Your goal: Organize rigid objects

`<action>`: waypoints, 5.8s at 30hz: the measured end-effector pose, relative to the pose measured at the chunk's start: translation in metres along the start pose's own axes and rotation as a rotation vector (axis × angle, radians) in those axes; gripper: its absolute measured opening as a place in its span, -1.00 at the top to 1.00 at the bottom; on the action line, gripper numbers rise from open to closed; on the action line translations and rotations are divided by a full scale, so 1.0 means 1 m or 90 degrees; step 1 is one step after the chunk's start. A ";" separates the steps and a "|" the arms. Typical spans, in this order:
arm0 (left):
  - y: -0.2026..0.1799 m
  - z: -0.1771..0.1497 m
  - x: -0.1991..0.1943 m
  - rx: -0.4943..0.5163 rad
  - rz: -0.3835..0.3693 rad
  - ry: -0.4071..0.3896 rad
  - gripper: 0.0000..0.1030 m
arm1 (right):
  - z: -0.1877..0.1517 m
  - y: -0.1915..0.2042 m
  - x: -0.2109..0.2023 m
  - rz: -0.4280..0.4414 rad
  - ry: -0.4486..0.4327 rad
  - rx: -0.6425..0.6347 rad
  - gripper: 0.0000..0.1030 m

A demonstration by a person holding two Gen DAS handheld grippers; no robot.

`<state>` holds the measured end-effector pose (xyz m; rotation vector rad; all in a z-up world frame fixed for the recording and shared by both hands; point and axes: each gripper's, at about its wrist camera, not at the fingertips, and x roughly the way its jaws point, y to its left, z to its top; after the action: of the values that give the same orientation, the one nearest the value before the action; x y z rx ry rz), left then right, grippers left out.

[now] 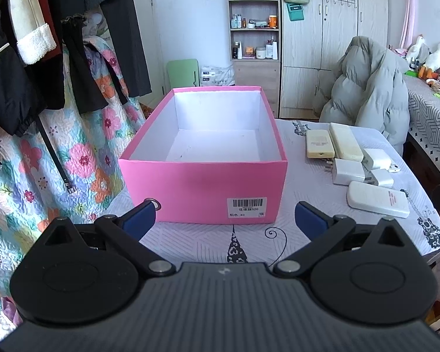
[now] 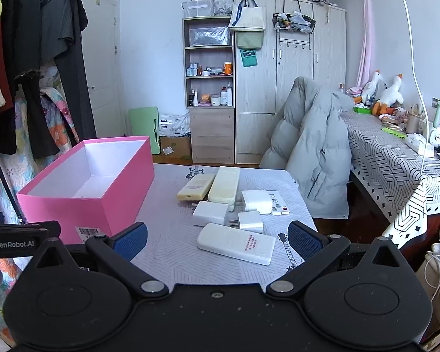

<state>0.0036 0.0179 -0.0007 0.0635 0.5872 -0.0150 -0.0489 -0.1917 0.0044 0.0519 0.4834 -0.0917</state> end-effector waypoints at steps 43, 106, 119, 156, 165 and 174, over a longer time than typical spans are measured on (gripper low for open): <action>0.003 -0.003 0.005 0.002 -0.001 0.010 -1.00 | -0.003 0.002 0.006 -0.001 0.028 -0.007 -1.00; 0.128 0.145 0.117 0.130 -0.084 0.094 -0.80 | 0.121 0.015 0.127 0.089 0.211 0.037 -0.83; 0.130 0.140 0.242 0.131 -0.092 0.153 -0.34 | 0.116 -0.027 0.250 0.083 0.246 0.011 -0.70; 0.117 0.130 0.273 0.183 -0.038 0.162 0.88 | 0.110 -0.046 0.386 0.040 0.385 0.140 -0.16; 0.118 0.143 0.262 0.153 -0.019 0.149 0.39 | 0.132 -0.038 0.329 0.036 0.286 0.099 -0.13; 0.146 0.135 0.244 0.065 -0.036 0.162 0.54 | 0.147 -0.019 0.264 0.056 0.170 0.060 -0.12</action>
<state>0.2861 0.1554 -0.0160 0.1503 0.8418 -0.0923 0.2494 -0.2407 0.0109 0.1793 0.7430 -0.0216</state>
